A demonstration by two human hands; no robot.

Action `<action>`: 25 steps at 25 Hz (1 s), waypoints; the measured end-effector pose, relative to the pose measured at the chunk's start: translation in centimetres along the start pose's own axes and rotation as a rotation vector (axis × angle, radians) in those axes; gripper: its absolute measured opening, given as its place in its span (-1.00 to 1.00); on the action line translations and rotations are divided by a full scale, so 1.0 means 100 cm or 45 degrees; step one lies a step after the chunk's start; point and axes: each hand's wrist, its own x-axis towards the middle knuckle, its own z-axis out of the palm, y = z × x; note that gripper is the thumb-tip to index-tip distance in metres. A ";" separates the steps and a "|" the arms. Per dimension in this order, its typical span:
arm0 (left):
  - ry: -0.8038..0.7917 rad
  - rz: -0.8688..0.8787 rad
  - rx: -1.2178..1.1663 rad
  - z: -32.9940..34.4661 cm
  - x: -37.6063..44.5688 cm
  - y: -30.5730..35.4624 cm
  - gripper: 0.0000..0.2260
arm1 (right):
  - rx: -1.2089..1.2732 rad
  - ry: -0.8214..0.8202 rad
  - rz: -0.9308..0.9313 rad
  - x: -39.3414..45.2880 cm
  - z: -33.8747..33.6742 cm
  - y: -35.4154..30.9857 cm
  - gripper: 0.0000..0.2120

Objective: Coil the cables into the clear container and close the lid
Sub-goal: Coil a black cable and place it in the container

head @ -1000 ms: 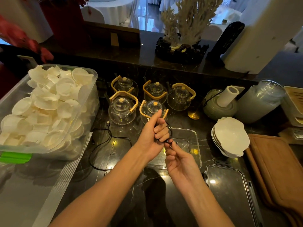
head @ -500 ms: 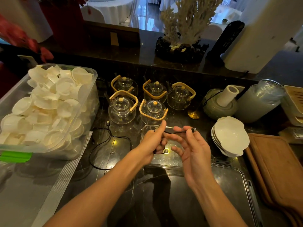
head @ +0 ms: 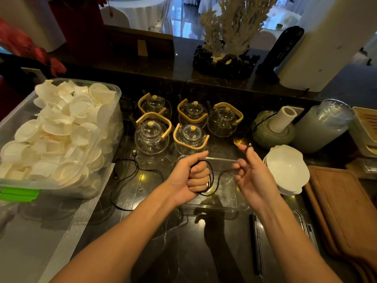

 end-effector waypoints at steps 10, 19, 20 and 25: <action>-0.081 0.014 -0.119 0.015 0.000 0.013 -0.47 | -0.824 -0.531 0.164 0.004 -0.006 0.036 -0.66; -0.046 -0.066 -0.082 0.012 -0.004 0.016 -0.52 | -0.161 -0.551 0.211 -0.001 -0.016 0.067 -0.88; -0.009 -0.079 -0.057 0.013 -0.005 0.017 -0.54 | -0.097 -0.540 0.228 -0.001 -0.016 0.070 -0.87; 0.280 -0.055 0.115 0.014 -0.002 0.019 -0.56 | 0.102 -0.535 0.293 -0.002 -0.015 0.078 -0.88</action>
